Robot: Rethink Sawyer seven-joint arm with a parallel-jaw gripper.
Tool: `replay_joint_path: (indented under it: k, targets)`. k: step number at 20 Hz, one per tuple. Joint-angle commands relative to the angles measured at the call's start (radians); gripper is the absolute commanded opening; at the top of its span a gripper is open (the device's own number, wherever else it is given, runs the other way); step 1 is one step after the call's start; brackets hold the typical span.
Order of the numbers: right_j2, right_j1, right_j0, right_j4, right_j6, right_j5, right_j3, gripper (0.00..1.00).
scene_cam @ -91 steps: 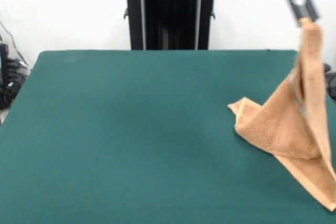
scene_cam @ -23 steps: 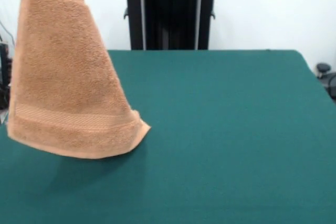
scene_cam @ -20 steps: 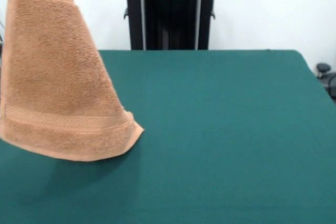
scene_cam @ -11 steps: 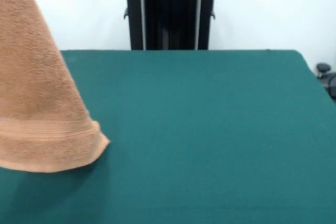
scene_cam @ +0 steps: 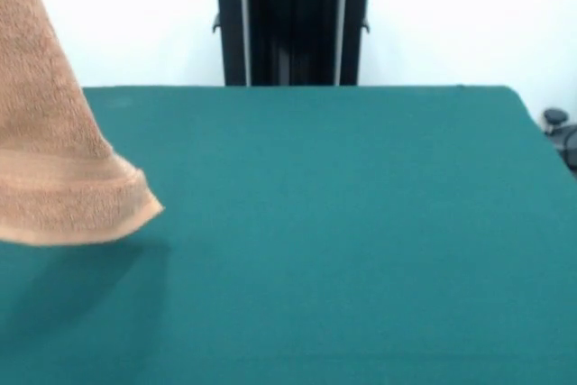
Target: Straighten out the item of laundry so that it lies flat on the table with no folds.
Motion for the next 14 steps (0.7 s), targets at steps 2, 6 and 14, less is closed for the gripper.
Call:
replay_joint_path:
  k: [2,6,14]
  targets:
    - [0.151,-0.192,-0.044,0.048,0.168,-0.248,0.373,0.0]
    - [0.214,-0.278,-0.086,0.084,0.266,-0.38,0.473,0.0]
    - [0.208,-0.376,-0.07,0.166,0.35,-0.537,0.582,0.0]
